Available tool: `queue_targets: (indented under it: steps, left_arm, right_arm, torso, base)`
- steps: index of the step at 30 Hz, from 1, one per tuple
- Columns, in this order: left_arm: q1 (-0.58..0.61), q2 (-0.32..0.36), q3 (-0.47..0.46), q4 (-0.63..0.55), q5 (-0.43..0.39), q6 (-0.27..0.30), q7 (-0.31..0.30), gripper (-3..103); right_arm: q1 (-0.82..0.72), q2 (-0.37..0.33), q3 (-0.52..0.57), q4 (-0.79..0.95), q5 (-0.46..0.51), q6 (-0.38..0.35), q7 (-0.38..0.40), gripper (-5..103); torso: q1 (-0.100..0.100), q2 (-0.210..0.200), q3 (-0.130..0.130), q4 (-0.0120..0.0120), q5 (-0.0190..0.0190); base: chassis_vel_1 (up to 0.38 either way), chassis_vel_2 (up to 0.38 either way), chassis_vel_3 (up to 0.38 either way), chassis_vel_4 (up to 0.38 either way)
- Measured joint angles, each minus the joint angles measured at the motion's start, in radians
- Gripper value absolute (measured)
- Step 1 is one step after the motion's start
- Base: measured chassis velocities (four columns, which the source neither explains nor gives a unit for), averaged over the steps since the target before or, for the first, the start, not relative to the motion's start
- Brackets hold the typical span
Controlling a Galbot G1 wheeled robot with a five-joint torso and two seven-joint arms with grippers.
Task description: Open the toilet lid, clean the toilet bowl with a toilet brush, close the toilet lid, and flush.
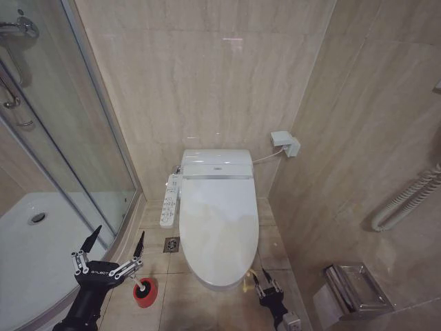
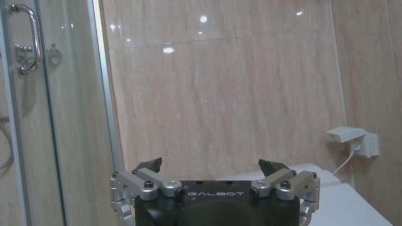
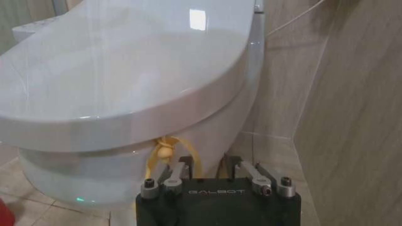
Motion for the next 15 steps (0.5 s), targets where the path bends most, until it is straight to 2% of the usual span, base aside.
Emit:
queue_targets:
  steps: [5, 6, 12, 13, 15]
  left_arm:
    - [0.000, 0.000, 0.000, 0.000, 0.000, 0.000, 0.000, 100]
    - [0.000, 0.000, 0.000, 0.000, 0.000, 0.000, 0.000, 100]
    - [0.000, 0.000, 0.000, 0.000, 0.000, 0.000, 0.000, 100]
    - [0.000, 0.000, 0.000, 0.000, 0.000, 0.000, 0.000, 100]
    - [0.000, 0.000, 0.000, 0.000, 0.000, 0.000, 0.000, 100]
  right_arm:
    - [0.000, 0.005, -0.003, -0.002, -0.001, 0.005, -0.003, 37]
    - [0.001, 0.005, -0.003, -0.002, -0.001, 0.007, -0.004, 10]
    - [-0.007, 0.004, 0.001, 0.009, 0.001, 0.014, -0.006, 10]
    - [-0.011, 0.004, 0.005, 0.017, 0.002, 0.015, -0.007, 0]
    - [-0.015, 0.005, 0.013, 0.025, 0.000, 0.020, -0.010, 0]
  torso:
    - [0.000, 0.000, 0.000, 0.0000, 0.0000]
    - [0.000, 0.000, 0.000, 0.0000, 0.0000]
    - [0.000, 0.000, 0.000, 0.0000, 0.0000]
    - [0.000, 0.000, 0.000, 0.0000, 0.0001]
    - [0.000, 0.000, 0.000, 0.0001, 0.0002]
  base:
    - [0.000, 0.000, 0.000, 0.000]
    - [0.000, 0.000, 0.000, 0.000]
    - [0.000, 0.000, 0.000, 0.000]
    - [0.000, 0.000, 0.000, 0.000]
    - [0.000, 0.000, 0.000, 0.000]
